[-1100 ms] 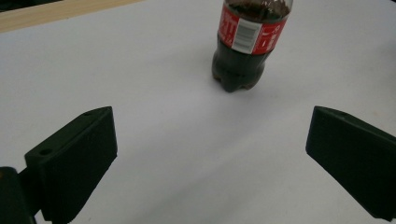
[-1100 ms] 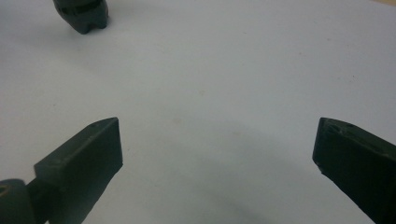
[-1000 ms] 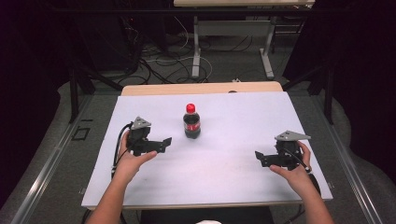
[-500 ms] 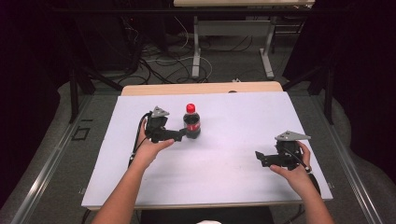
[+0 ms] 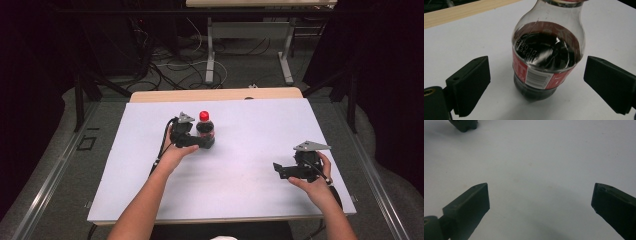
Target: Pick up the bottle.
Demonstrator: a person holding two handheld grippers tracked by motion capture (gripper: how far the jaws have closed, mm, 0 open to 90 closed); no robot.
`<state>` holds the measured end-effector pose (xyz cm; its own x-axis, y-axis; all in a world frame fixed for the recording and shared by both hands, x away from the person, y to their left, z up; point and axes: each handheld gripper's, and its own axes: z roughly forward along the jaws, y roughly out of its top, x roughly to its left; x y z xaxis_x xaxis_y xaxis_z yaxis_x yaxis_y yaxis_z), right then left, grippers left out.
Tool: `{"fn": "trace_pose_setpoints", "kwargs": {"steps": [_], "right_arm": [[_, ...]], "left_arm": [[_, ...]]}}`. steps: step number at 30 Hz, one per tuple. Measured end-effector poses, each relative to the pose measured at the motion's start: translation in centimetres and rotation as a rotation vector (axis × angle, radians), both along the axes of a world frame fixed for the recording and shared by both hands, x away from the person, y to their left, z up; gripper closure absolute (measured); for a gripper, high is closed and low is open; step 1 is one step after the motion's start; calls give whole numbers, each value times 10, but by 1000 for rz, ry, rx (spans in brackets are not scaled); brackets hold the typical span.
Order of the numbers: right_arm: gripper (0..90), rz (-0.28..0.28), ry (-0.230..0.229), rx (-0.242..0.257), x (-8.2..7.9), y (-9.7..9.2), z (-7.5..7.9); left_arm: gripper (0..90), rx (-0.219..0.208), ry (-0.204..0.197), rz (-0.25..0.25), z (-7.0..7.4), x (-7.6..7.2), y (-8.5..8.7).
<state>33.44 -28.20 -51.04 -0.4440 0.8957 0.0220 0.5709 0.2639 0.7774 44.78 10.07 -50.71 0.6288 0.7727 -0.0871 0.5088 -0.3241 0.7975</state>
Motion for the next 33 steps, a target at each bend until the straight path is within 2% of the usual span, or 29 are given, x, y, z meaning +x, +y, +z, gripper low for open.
{"fn": "trace_pose_setpoints", "kwargs": {"steps": [1,7,11,14,18,21,23,27,33], "right_arm": [[11,0,6,4,0,0,0],[12,-3,7,5,0,0,-1],[11,-8,1,-12,0,-1,-1],[11,-13,4,-1,1,-1,-1],[11,-20,6,4,0,-2,-1],[11,-20,5,2,1,-2,-2],[11,-21,0,-3,1,-2,-2],[11,-14,7,-5,1,-1,-3],[11,-17,9,-6,1,0,-4]], "left_arm": [[72,-5,-12,-5,-1,1,-1],[112,10,-17,-8,-4,5,-9],[163,0,-25,-9,-7,7,-11],[171,1,-34,-14,-9,9,-13],[229,-9,-36,-10,-12,9,-14],[270,0,-37,-19,-12,9,-15],[275,-4,-48,-14,-13,9,-17],[285,22,-53,-18,-12,8,-16],[295,10,-62,-13,-12,7,-14]]}}
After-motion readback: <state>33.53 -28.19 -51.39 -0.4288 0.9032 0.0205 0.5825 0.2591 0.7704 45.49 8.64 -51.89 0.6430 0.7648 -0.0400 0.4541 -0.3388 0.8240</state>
